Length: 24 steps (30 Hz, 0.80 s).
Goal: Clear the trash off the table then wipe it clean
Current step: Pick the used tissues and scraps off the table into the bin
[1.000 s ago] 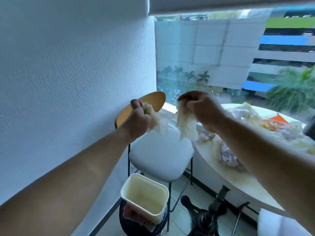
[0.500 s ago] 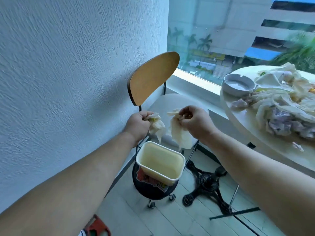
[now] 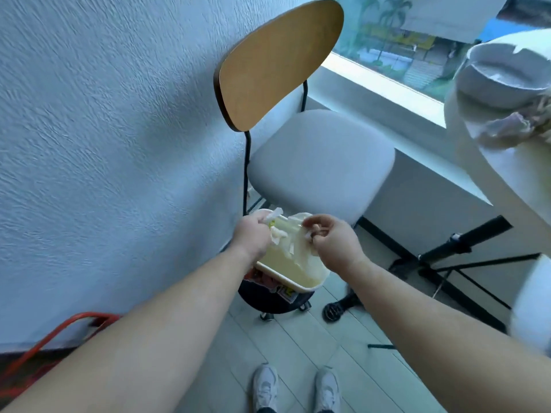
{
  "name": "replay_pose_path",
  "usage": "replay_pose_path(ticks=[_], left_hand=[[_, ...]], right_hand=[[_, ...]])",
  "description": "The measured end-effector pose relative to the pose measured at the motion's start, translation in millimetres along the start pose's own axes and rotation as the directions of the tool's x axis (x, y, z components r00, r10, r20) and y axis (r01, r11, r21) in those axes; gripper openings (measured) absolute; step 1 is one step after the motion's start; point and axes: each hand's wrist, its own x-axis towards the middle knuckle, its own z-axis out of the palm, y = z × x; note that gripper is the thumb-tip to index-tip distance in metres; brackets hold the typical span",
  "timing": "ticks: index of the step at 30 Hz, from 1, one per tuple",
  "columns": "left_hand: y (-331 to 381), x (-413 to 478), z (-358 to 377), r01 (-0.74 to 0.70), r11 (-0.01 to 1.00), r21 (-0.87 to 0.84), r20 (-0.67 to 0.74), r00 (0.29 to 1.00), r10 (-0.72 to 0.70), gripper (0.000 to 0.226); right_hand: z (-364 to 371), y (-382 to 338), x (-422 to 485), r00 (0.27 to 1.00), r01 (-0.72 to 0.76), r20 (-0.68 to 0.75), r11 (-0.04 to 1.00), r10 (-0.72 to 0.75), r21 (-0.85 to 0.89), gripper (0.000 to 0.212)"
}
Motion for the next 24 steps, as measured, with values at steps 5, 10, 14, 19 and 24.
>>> replay_pose_path(ticks=[5, 10, 14, 19, 24], left_hand=[[-33, 13, 14, 0.000, 0.976, 0.216, -0.158, 0.987, 0.035, 0.029], [-54, 32, 23, 0.056, 0.976, 0.212, -0.192, 0.981, -0.015, 0.023], [-69, 36, 22, 0.084, 0.953, 0.291, -0.153, 0.987, -0.040, 0.026], [-82, 31, 8, 0.086, 0.952, 0.294, -0.154, 0.987, -0.042, 0.007], [-72, 23, -7, 0.056, 0.944, 0.325, -0.151, 0.988, -0.007, 0.011]], right_hand=[[15, 40, 17, 0.999, -0.044, -0.028, 0.989, 0.040, -0.139, 0.019], [27, 60, 34, 0.989, -0.033, 0.133, 0.976, 0.063, -0.214, 0.010], [26, 65, 36, 0.982, -0.011, 0.180, 0.969, 0.057, -0.246, 0.019], [22, 76, 31, 0.991, -0.051, 0.110, 0.963, 0.082, -0.266, 0.023], [11, 64, 17, 0.992, -0.068, 0.093, 0.971, 0.091, -0.230, 0.017]])
